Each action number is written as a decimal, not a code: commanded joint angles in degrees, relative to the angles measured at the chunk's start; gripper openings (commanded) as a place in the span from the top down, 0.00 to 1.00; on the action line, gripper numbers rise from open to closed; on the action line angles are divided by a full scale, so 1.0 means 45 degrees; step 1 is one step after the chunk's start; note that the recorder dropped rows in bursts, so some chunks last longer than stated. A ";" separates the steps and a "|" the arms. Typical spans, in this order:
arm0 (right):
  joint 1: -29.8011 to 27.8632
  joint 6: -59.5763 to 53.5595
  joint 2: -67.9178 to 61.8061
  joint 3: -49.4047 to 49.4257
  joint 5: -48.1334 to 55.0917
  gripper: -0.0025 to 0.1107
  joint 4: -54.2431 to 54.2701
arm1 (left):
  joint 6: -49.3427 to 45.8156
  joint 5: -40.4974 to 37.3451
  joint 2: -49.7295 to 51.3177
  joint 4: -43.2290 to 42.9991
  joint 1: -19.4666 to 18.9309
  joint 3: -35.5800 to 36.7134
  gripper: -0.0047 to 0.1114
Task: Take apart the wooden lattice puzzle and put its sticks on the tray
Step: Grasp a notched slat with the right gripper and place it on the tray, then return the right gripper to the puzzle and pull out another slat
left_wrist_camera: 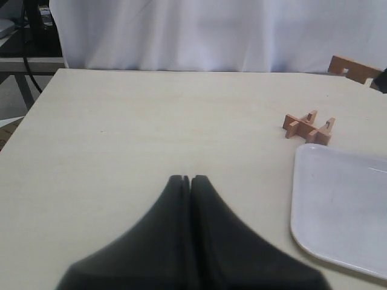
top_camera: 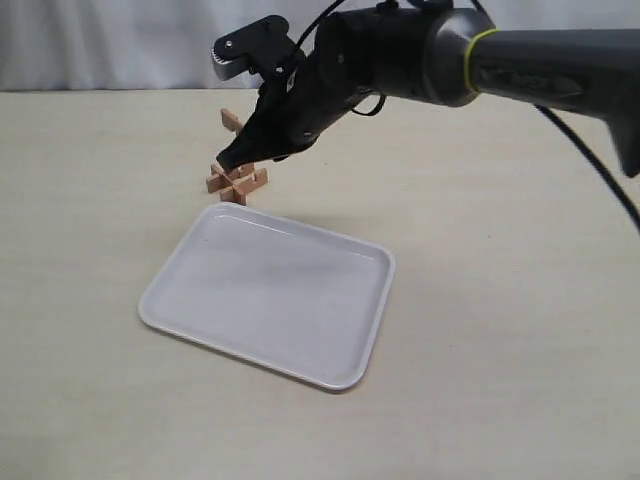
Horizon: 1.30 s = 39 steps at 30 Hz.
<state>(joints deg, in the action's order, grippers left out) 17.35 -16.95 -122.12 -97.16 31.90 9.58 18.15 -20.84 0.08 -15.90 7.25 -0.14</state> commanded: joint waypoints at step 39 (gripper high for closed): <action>0.0925 -0.3006 0.0260 0.1364 -0.1452 0.64 0.2987 | -0.0010 0.0119 -0.0017 -0.0014 0.0075 0.0032 0.96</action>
<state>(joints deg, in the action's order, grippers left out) 20.84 -37.47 -120.69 -89.38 29.45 30.67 18.02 -20.84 0.08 -15.90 7.25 -0.14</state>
